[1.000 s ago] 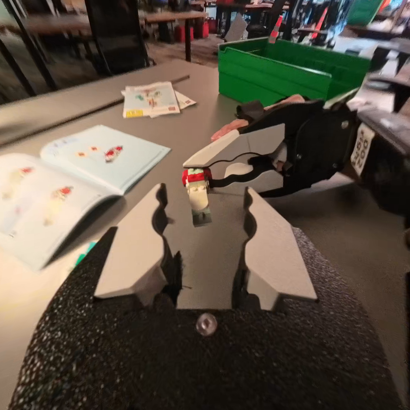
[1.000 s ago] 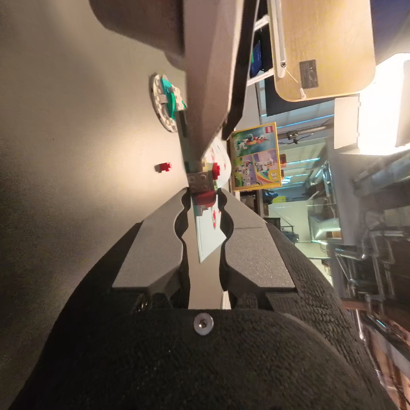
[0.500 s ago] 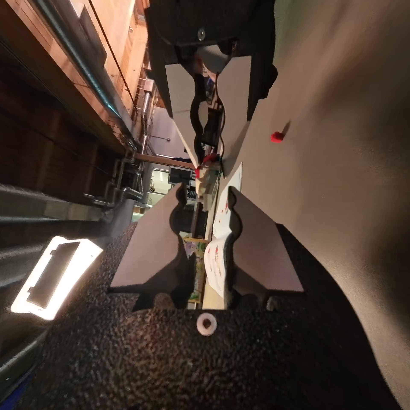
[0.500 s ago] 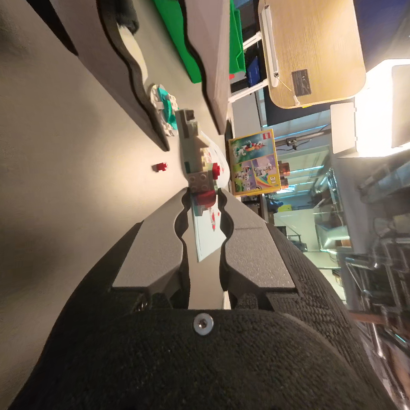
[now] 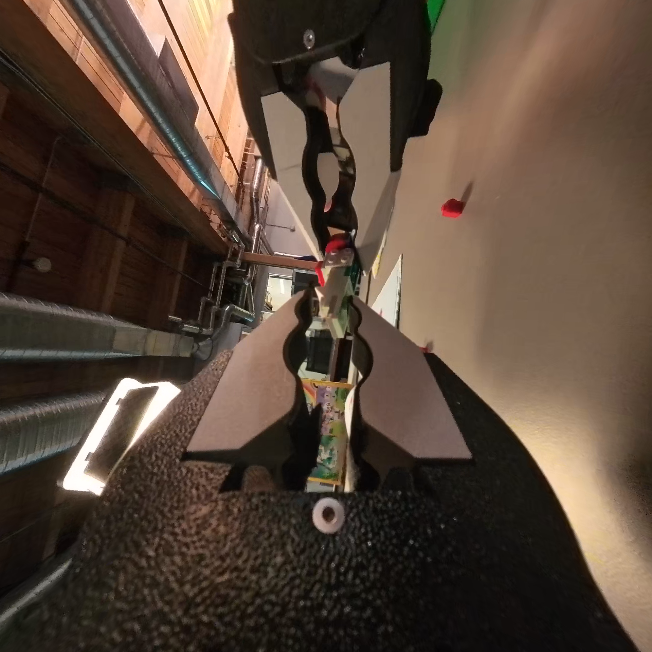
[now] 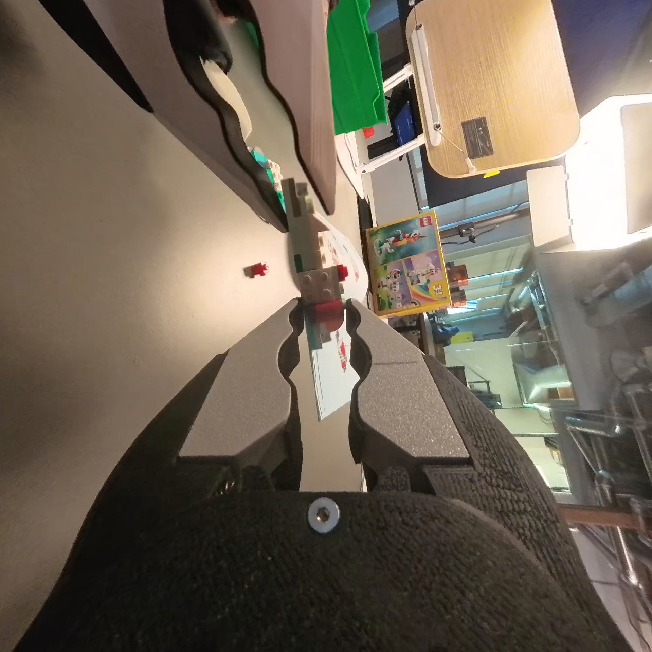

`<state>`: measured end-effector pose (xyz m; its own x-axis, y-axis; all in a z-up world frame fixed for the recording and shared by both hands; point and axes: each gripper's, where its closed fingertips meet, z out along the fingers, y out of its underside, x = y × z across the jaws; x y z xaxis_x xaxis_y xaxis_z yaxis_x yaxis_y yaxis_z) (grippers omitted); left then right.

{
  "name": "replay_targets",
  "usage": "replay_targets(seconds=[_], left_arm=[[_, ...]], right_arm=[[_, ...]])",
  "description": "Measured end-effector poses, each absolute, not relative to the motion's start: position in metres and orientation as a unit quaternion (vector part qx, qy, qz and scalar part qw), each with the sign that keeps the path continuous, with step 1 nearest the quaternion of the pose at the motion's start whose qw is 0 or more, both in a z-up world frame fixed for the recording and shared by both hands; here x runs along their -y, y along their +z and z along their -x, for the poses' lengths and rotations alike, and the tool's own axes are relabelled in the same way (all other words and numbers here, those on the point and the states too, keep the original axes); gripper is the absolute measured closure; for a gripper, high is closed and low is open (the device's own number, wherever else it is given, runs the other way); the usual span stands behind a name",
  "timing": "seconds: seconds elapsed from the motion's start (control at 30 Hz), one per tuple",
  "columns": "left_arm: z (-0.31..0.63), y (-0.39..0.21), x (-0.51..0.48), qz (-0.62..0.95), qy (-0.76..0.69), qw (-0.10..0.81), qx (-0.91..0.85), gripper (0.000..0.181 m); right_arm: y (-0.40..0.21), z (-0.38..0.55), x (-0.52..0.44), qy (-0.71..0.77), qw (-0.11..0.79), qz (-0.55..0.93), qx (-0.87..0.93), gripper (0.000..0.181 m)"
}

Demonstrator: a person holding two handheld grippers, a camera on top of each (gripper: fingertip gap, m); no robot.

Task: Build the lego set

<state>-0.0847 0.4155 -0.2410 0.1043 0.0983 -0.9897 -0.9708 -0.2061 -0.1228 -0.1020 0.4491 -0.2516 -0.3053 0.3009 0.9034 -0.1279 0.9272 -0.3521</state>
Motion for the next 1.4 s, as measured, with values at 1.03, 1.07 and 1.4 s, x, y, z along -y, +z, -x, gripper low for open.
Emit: replay_targets(seconds=[1.03,1.07,1.4], left_arm=[[0.086,-0.254,-0.412,0.558,0.528,0.473,-0.431,0.169],[0.088,-0.253,-0.412,0.556,0.534,0.471,-0.428,0.169],[0.105,-0.265,-0.409,0.55,0.544,0.452,-0.445,0.17]], right_arm=[[-0.26,0.097,-0.448,0.22,0.558,0.052,0.798,0.156],[-0.259,0.097,-0.449,0.235,0.55,0.065,0.799,0.156],[-0.262,0.061,-0.484,0.458,0.282,0.274,0.797,0.157]])
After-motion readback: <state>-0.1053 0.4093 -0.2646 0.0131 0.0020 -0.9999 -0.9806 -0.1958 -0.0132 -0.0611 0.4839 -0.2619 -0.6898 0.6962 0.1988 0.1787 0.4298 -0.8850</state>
